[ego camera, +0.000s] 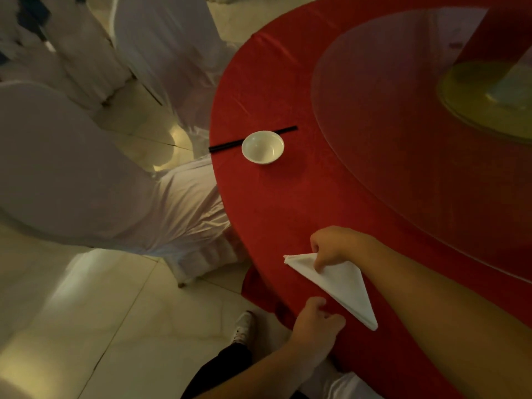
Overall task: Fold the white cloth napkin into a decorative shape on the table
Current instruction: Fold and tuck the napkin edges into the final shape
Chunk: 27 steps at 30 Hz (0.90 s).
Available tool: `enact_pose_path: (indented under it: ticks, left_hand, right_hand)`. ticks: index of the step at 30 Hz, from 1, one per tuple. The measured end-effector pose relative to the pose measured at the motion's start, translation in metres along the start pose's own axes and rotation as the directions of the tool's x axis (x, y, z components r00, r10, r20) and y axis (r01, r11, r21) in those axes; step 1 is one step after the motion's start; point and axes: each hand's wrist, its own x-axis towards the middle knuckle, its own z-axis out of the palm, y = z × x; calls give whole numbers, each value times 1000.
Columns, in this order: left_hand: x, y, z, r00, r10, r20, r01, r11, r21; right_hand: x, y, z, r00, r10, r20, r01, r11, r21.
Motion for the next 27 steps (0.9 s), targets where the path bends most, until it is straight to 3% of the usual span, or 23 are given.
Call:
enact_pose_path:
  ticks: [6, 10, 13, 16, 20, 23, 25, 27]
  left_hand:
    - [12, 1, 1, 999, -37, -5, 36, 994, -100]
    - [18, 0, -5, 998, -46, 42, 49, 996, -81]
    - [21, 4, -15, 989, -59, 134, 67, 996, -61]
    - [23, 15, -39, 979, -4, 206, 7, 1000, -16]
    - [29, 39, -86, 975, 181, 132, -179, 983, -29]
    - [44, 65, -125, 964, 245, 100, -238, 968, -78]
    - [60, 86, -151, 959, 270, 89, -258, 958, -125]
    - [80, 105, -174, 942, 328, 65, -324, 944, -60]
  right_hand:
    - [1, -2, -9, 993, 71, 99, -76, 996, 50]
    - [0, 0, -14, 968, 52, 245, -79, 992, 99]
    - [0, -2, -17, 953, -25, 303, -70, 951, 300]
    - [-1, 1, -26, 960, -33, 279, -160, 752, 639]
    - [8, 6, -36, 980, 42, 195, -197, 357, 913]
    - [26, 5, -42, 981, 181, 71, -87, 80, 993]
    - [43, -1, -45, 948, 317, 10, -8, -8, 1000]
    - [61, -9, -49, 907, 420, -28, 65, -74, 995]
